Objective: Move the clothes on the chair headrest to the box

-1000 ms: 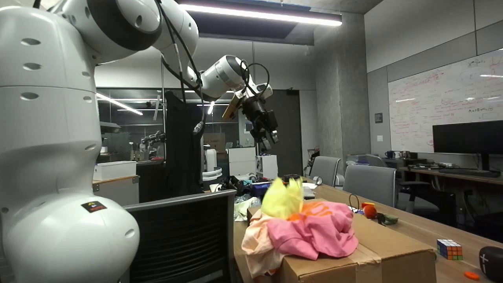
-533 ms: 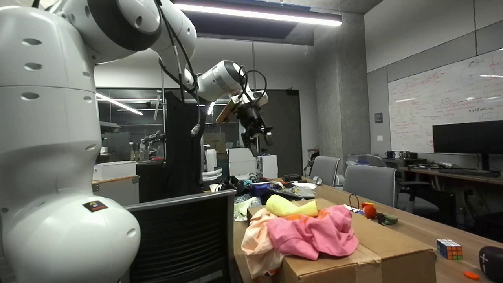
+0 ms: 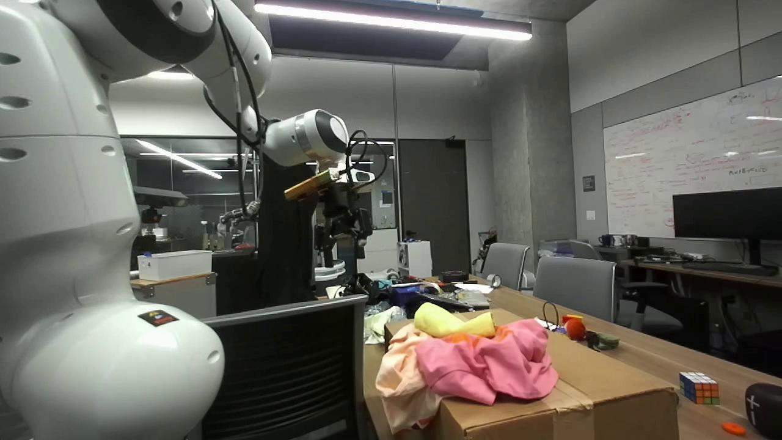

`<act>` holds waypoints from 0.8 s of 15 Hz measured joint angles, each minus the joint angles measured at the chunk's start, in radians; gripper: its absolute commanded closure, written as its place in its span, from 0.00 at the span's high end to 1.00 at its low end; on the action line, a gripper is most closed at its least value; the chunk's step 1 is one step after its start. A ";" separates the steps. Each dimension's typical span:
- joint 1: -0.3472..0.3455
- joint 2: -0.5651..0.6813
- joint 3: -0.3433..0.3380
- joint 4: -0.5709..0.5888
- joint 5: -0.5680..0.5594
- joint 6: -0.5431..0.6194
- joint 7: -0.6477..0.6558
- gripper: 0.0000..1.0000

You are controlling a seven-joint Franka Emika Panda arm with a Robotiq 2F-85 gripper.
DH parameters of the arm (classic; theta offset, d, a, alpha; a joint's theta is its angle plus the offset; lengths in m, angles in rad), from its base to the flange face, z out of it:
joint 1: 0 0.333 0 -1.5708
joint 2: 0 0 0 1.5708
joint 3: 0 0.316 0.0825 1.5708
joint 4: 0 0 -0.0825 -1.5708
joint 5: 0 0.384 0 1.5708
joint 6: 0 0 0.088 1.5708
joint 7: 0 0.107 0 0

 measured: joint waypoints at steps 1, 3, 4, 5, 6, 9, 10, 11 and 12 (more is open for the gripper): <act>0.006 -0.030 0.000 -0.031 0.029 0.003 -0.042 1.00; 0.012 -0.098 -0.001 -0.090 0.087 0.014 -0.115 1.00; 0.012 -0.133 -0.003 -0.117 0.115 0.017 -0.132 1.00; 0.012 -0.167 -0.007 -0.141 0.139 0.022 -0.141 1.00; 0.012 -0.200 -0.011 -0.163 0.160 0.027 -0.149 1.00; 0.012 -0.288 -0.015 -0.218 0.200 0.047 -0.153 1.00; 0.012 -0.313 -0.014 -0.233 0.209 0.058 -0.153 1.00; 0.012 -0.334 -0.010 -0.247 0.215 0.074 -0.153 1.00; 0.013 -0.353 -0.005 -0.258 0.219 0.092 -0.153 1.00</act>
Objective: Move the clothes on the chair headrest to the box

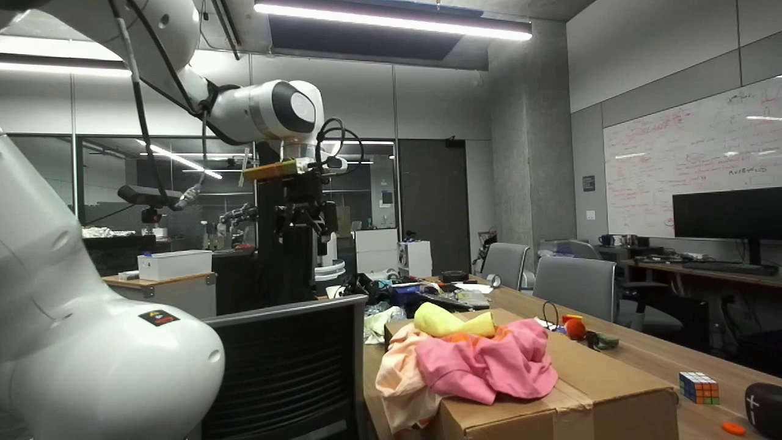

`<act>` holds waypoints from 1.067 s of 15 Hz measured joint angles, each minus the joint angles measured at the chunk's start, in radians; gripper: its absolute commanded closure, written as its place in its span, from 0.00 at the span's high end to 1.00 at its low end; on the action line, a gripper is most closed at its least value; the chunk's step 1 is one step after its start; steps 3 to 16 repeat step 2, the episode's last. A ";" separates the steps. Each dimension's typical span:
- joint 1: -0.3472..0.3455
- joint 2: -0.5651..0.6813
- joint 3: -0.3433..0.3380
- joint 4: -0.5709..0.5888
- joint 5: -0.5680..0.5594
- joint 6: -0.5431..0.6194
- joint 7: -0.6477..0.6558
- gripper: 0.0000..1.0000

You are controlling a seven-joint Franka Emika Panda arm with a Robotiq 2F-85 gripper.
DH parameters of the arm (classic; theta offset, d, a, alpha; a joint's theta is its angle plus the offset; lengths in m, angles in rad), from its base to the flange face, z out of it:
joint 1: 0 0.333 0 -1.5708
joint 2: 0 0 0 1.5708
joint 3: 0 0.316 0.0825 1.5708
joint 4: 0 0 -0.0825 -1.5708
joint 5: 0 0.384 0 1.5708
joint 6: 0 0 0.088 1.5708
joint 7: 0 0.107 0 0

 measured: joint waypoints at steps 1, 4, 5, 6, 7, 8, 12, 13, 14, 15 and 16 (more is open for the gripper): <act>0.001 -0.016 0.008 -0.011 0.005 0.021 0.000 1.00; 0.004 -0.027 0.019 -0.019 0.006 0.042 0.000 1.00; 0.004 -0.027 0.019 -0.019 0.006 0.042 0.000 1.00; 0.004 -0.027 0.019 -0.019 0.006 0.042 0.000 1.00; 0.004 -0.027 0.019 -0.019 0.006 0.042 0.000 1.00; 0.004 -0.027 0.019 -0.019 0.006 0.042 0.000 1.00; 0.004 -0.027 0.019 -0.019 0.006 0.042 0.000 1.00; 0.004 -0.027 0.019 -0.019 0.006 0.042 0.000 1.00; 0.004 -0.027 0.019 -0.019 0.006 0.042 0.000 1.00; 0.004 -0.027 0.019 -0.019 0.006 0.042 0.000 1.00; 0.004 -0.027 0.019 -0.019 0.006 0.042 0.000 1.00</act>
